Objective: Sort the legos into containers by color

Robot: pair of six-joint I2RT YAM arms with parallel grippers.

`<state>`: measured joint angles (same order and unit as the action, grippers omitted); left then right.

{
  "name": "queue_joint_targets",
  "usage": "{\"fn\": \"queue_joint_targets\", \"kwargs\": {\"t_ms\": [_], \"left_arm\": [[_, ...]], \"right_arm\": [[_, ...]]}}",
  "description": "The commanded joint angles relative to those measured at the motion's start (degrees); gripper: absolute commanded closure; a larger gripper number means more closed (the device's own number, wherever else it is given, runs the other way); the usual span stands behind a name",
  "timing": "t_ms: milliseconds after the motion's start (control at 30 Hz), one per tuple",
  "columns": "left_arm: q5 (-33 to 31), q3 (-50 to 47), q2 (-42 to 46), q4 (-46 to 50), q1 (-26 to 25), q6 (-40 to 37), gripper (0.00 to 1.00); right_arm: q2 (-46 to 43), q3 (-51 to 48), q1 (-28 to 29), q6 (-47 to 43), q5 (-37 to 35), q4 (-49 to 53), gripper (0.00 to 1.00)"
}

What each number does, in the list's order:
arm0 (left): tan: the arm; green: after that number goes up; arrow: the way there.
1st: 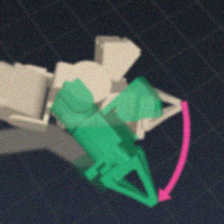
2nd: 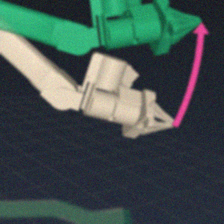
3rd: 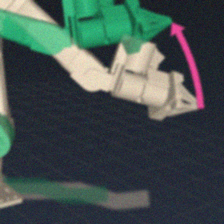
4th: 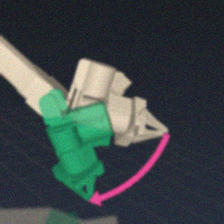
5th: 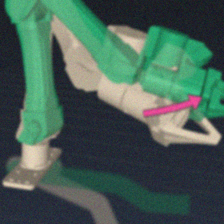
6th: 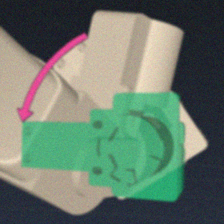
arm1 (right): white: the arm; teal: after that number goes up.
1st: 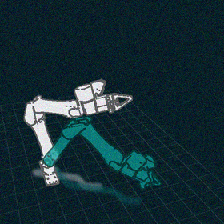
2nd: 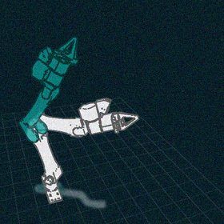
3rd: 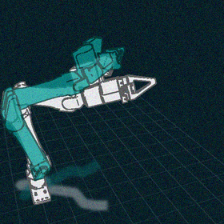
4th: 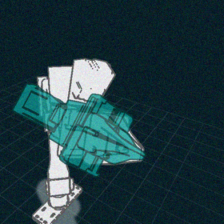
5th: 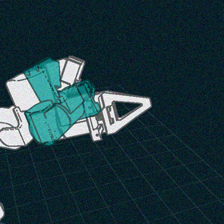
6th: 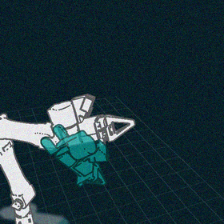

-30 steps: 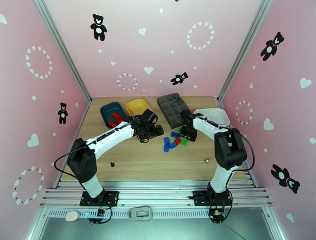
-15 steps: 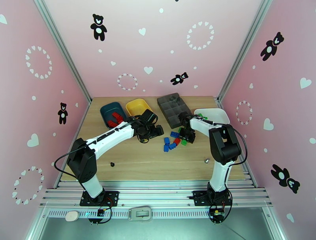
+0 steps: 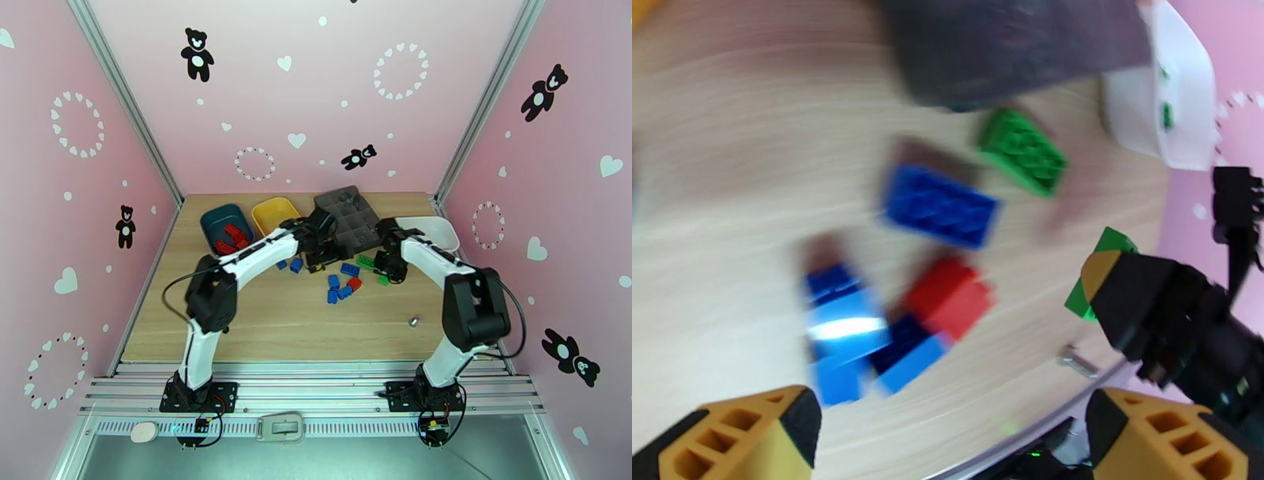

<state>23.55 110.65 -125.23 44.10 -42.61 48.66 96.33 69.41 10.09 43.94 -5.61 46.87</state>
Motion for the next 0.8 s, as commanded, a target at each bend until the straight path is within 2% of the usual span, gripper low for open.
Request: {"fn": "queue_joint_targets", "kwargs": {"t_ms": [0,200,300,400,533,767], "left_arm": [[10.26,10.13,-6.0,-0.71,-1.41,0.96,0.06],[16.54,33.29,-20.2,2.23,-2.3,5.21,0.06],[17.73,39.51,-24.12,0.73,-2.02,8.8,0.06],[17.82,39.39,-24.26,-1.83,-1.48,11.26,0.06],[17.34,36.99,-22.53,-1.62,-0.9,10.36,0.06],[14.46,31.19,-17.43,1.0,0.06,5.83,0.06]], "right_arm": [[-1.38,4.16,-3.42,-4.27,-1.97,3.28,0.68],[3.35,14.28,-9.55,-8.29,-2.95,5.55,0.68],[7.2,19.53,-11.25,-9.18,-4.11,6.36,0.68],[10.85,23.85,-12.41,-9.09,-5.54,6.84,0.68],[15.79,29.37,-13.21,-9.36,-6.59,7.72,0.64],[21.78,37.58,-13.42,-10.53,-5.24,9.43,0.44]]}}
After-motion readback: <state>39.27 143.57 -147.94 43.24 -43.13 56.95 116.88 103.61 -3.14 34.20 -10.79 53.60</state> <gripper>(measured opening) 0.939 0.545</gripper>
